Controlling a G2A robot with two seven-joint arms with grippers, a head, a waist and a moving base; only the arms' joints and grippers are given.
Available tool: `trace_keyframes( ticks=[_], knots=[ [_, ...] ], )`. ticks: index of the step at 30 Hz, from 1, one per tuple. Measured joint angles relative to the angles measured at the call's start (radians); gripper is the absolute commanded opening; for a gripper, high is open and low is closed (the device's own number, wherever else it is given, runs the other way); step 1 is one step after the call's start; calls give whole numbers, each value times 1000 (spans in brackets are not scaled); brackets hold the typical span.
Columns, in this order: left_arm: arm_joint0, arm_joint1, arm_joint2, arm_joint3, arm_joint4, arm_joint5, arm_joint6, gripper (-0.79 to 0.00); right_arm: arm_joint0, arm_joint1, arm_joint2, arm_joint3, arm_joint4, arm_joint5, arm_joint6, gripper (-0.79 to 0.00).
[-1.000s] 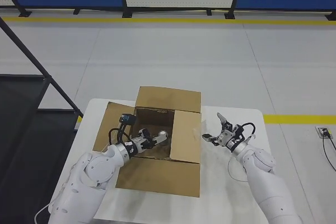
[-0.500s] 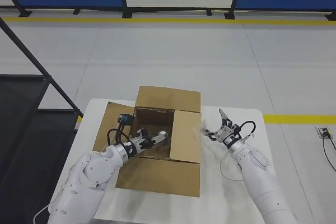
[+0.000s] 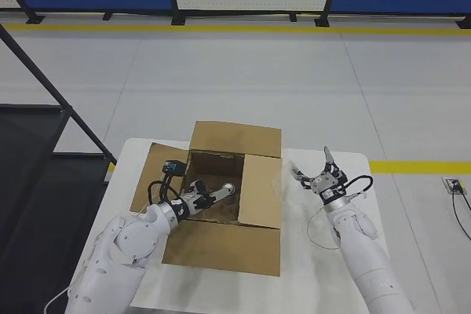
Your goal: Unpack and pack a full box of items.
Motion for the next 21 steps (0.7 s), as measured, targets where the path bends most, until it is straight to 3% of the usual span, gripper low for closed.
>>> trace_keyframes(
  ticks=[9, 21],
  knots=[
    [8, 3, -4, -3, 3, -6, 0, 0, -63, 15, 32, -82, -65, -144, -14, 0],
    [15, 6, -2, -13, 3, -18, -4, 0, -205, 34, 50, -308, -287, -279, -225, 0]
  ],
)
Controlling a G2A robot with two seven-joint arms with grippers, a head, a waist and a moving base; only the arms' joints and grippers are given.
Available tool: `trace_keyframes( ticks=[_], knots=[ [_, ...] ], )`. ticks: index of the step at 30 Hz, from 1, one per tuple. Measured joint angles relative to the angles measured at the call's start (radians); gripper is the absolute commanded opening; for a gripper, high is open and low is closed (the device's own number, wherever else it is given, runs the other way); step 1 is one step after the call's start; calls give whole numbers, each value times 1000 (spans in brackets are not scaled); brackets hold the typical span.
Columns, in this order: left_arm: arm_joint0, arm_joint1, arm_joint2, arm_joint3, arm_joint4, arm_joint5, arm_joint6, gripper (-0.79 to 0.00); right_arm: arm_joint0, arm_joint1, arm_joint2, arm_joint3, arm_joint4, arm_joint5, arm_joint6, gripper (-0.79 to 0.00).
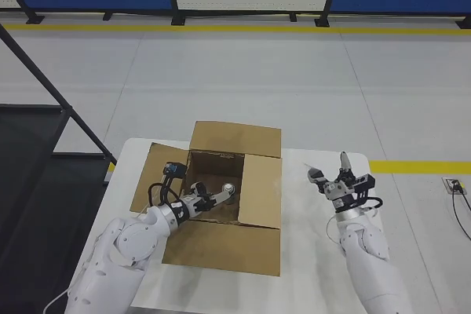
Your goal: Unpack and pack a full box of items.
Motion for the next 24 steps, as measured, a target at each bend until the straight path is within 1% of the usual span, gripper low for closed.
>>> trace_keyframes(
  ticks=[5, 10, 13, 18, 24],
  knots=[
    [14, 2, -5, -6, 1, -6, 3, 0, -64, 3, 8, -84, -73, -33, -106, 0],
    [26, 5, -8, -17, 3, -9, 2, 0, -110, 9, 19, -127, -126, -5, -152, 0],
    [32, 6, -8, -23, 6, -10, 2, 0, -132, 13, 24, -139, -153, 15, -163, 0],
    [40, 7, -4, -33, 12, -10, 0, 0, -166, 14, 25, -146, -174, 7, -178, 0],
    [47, 8, 1, -41, 21, -8, -3, 0, -198, 16, 23, -138, -176, -12, -147, 0]
  ],
)
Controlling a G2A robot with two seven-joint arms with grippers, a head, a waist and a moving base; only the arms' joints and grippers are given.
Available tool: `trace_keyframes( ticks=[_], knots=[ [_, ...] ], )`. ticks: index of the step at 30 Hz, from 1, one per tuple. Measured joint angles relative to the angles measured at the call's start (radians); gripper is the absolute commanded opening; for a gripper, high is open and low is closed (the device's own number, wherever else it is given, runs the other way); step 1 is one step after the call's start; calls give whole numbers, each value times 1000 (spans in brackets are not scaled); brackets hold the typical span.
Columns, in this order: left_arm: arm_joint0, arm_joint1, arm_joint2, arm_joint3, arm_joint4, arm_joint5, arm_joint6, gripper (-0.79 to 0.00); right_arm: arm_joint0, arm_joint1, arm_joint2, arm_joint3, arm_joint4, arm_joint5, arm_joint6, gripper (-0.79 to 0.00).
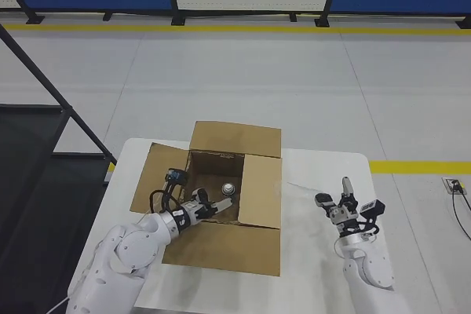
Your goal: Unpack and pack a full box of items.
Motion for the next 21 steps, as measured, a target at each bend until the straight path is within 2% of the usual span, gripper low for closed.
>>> trace_keyframes(
  ticks=[11, 21],
  knots=[
    [21, 4, -1, -15, 9, -1, 0, 0, -32, 7, 5, -2, 22, -25, 111, 0],
    [29, 3, 12, -45, -3, -11, 0, 0, -65, 13, 53, -67, 93, -73, 104, 0]
  ],
)
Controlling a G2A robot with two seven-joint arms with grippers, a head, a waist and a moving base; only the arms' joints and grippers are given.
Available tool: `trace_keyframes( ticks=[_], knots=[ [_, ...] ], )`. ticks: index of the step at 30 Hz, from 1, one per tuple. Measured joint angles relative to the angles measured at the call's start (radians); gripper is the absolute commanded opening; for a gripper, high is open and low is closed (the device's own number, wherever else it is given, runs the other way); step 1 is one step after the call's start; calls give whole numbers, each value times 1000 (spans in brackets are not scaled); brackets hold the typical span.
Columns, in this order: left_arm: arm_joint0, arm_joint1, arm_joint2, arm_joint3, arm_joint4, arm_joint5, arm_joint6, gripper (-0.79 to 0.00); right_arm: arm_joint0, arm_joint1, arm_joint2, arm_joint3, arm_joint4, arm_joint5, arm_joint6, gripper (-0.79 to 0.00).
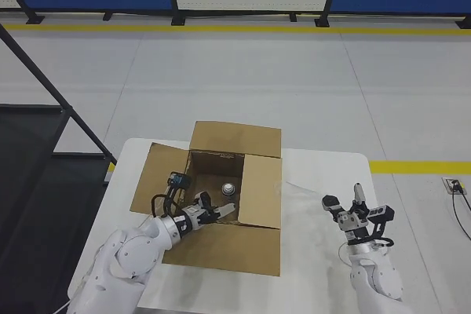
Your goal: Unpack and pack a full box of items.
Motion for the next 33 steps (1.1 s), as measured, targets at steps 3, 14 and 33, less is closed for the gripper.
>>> trace_keyframes(
  ticks=[3, 14, 33],
  knots=[
    [-17, -5, 27, 5, -19, -1, -14, 0, -9, 3, 8, -29, -13, -2, -4, 0],
    [-138, -34, 130, 121, -185, -2, -100, 0, -31, 12, 36, -95, -43, 11, -18, 0],
    [-223, -61, 206, 104, -180, 12, -56, 0, -10, 24, 65, -86, -31, 31, -1, 0]
  ],
)
